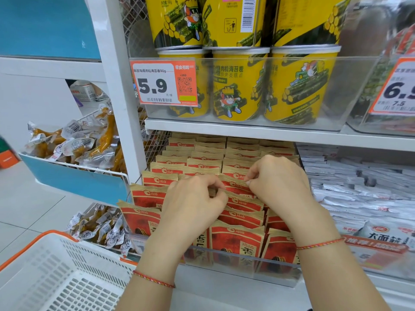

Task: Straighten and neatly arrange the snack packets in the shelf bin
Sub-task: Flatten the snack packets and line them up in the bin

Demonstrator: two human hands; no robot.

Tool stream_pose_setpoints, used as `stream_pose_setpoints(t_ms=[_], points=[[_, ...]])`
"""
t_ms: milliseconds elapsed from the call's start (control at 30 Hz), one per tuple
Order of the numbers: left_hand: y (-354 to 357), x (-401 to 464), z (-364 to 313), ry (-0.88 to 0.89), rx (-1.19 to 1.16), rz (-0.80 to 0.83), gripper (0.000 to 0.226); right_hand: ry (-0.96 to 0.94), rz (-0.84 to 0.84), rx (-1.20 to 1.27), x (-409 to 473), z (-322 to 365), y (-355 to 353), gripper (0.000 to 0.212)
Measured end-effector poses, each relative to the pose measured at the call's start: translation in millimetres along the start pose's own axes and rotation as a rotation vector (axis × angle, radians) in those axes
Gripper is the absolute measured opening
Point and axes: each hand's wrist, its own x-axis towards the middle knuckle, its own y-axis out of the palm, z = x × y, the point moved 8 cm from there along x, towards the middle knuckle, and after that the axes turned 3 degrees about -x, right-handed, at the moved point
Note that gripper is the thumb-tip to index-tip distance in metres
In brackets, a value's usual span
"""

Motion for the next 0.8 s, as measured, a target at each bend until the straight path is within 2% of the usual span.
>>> stream_pose_setpoints(t_ms=[267, 533, 667, 800], points=[[-1, -1, -2, 0.006, 0.028, -0.008, 0.013, -0.075, -0.055, 0.050, -4, 5, -3, 0.009], [0, -2, -4, 0.073, 0.063, -0.040, 0.014, -0.016, -0.036, -0.011, 4, 3, -2, 0.011], [-2, 0, -6, 0.104, 0.034, -0.059, 0.019, -0.039, 0.005, 0.134, -4, -3, -3, 0.013], [-8, 3, -2, 0.118, -0.174, -0.016, 0.018, -0.051, -0.024, 0.335, -9, -13, -20, 0.023]])
